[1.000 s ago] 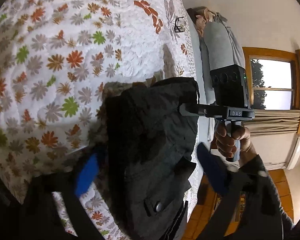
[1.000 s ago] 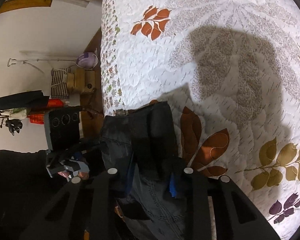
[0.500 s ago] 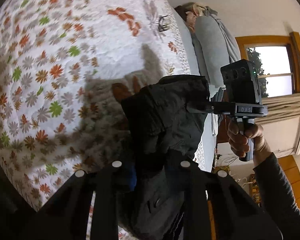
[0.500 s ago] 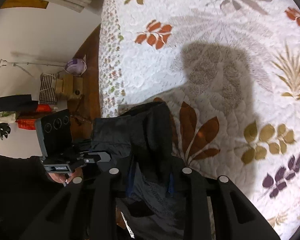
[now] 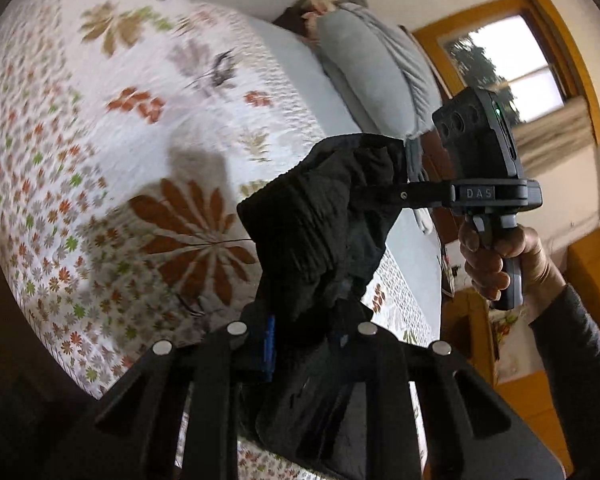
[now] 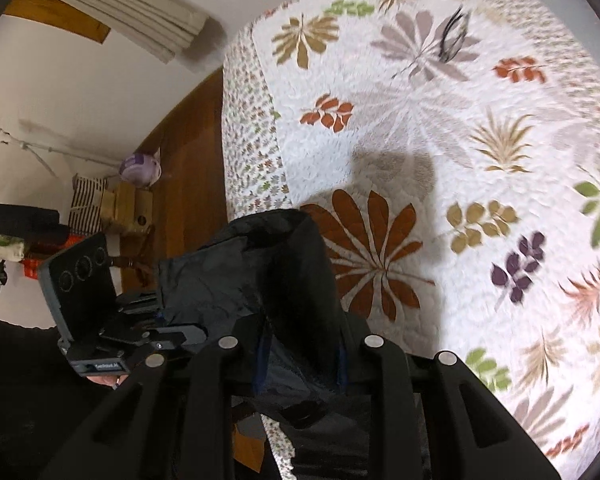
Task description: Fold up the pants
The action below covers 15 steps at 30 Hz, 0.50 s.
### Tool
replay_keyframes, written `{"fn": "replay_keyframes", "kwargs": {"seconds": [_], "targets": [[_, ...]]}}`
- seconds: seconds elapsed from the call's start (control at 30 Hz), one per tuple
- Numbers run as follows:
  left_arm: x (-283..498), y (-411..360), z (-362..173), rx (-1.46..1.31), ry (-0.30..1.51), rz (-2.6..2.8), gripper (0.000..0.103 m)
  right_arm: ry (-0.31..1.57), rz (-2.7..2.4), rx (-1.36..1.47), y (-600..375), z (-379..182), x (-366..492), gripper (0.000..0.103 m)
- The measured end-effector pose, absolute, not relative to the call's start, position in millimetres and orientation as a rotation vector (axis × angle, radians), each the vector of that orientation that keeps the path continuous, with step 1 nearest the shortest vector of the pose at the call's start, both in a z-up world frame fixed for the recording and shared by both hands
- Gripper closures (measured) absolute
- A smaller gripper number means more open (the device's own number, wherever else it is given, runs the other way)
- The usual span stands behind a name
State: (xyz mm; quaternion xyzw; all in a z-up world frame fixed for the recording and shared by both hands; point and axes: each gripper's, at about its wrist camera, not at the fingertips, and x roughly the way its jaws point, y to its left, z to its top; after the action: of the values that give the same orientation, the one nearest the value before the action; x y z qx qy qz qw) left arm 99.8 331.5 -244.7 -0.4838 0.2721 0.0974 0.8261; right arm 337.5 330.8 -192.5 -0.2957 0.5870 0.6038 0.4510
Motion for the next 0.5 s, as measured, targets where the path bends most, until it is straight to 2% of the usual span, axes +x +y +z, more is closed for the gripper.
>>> {"fn": "replay_keyframes", "kwargs": {"seconds": [0.5], "targets": [[104.2, 241.2, -167.2, -0.797, 0.581, 0.098, 0.085, 1.291, 1.389, -0.614, 206.6, -100.8, 327.4, 0.077]]}}
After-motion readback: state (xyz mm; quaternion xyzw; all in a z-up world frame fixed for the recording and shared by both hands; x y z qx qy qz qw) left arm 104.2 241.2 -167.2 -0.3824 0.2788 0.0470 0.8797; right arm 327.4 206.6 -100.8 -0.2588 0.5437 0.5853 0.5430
